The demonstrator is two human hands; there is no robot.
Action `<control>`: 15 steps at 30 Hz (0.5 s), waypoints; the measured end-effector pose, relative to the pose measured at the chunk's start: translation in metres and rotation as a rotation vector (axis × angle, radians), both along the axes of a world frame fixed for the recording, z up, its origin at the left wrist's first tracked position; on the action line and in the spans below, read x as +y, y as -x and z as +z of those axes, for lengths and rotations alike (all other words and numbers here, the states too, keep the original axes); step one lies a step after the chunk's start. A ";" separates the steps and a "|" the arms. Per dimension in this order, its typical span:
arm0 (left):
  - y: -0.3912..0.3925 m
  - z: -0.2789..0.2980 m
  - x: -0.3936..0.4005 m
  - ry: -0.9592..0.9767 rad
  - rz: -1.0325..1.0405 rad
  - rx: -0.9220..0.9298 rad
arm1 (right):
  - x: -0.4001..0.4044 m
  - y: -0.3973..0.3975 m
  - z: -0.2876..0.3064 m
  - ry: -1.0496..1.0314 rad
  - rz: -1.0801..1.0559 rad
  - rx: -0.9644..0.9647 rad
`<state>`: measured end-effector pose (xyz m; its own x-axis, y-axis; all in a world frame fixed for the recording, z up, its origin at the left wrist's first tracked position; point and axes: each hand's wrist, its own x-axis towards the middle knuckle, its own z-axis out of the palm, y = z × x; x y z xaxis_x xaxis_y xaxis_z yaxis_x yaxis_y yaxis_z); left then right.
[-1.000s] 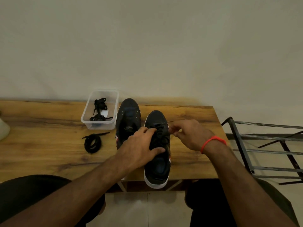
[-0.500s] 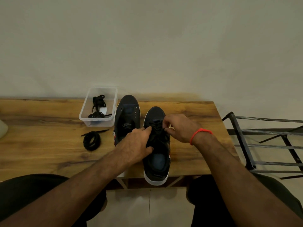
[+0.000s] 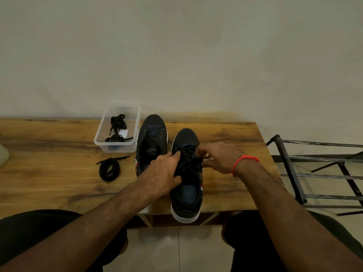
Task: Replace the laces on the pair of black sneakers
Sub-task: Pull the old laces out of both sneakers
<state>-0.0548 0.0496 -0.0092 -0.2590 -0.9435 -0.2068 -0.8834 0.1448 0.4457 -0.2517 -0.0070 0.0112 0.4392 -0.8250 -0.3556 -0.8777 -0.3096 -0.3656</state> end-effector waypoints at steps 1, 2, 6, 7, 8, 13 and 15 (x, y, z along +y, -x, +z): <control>0.000 0.000 0.000 0.001 -0.001 0.000 | 0.000 -0.003 -0.002 0.016 0.012 0.006; 0.000 0.001 0.000 -0.002 -0.003 0.002 | -0.001 -0.004 -0.003 0.038 0.019 0.013; -0.001 0.001 0.000 -0.010 -0.006 0.000 | -0.004 -0.003 0.002 0.103 0.004 -0.029; -0.001 0.001 0.000 -0.012 -0.008 -0.004 | -0.005 -0.001 0.003 0.138 -0.034 -0.056; 0.000 0.001 0.000 -0.013 -0.010 -0.008 | -0.006 0.000 0.005 0.179 -0.090 -0.062; 0.001 0.003 0.000 -0.022 -0.015 -0.014 | -0.011 0.007 0.010 0.361 -0.354 -0.049; 0.001 0.003 0.000 -0.021 -0.014 -0.020 | -0.015 0.016 0.014 0.418 -0.529 -0.157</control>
<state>-0.0557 0.0499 -0.0064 -0.2677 -0.9352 -0.2320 -0.8901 0.1478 0.4311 -0.2678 -0.0224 0.0256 -0.0397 -0.9965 0.0739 -0.8962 0.0028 -0.4435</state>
